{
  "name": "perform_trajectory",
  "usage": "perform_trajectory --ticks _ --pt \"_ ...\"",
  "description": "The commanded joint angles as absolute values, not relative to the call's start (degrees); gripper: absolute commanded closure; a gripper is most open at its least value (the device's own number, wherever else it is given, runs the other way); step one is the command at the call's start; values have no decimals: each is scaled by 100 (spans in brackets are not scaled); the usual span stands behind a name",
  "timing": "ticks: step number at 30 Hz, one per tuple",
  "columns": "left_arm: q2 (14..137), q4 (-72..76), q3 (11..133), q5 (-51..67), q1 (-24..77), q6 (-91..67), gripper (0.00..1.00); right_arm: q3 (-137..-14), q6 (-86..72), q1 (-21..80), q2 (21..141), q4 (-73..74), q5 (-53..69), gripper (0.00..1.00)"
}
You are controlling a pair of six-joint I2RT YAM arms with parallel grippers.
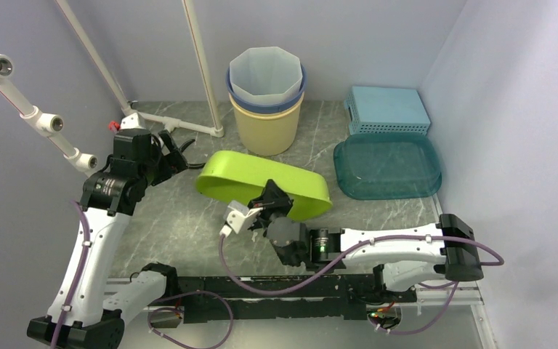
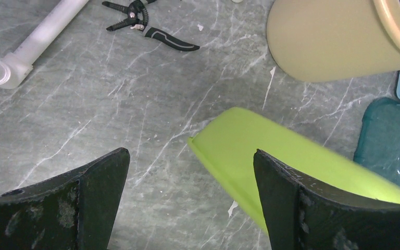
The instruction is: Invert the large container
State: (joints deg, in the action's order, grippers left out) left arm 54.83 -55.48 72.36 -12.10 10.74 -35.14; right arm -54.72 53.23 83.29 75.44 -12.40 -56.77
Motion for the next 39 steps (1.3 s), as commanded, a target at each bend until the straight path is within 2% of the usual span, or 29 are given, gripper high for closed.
perform_trajectory --ticks 1,7,17,39 --pt "5360 -5643 7566 -1447 1020 -3445 6 -5431 4162 8626 7946 -300 -5870 100" --pt "5206 -5900 7667 -1537 1021 -3464 6 -5728 3036 8879 8326 784 -5883 100" --pt "4715 -6203 7243 -1034 1019 -3748 6 -6026 853 9281 9250 2368 -6032 100" --pt "4593 -5940 6239 -258 1020 -3871 6 -5753 60 9644 9728 1814 -5180 100"
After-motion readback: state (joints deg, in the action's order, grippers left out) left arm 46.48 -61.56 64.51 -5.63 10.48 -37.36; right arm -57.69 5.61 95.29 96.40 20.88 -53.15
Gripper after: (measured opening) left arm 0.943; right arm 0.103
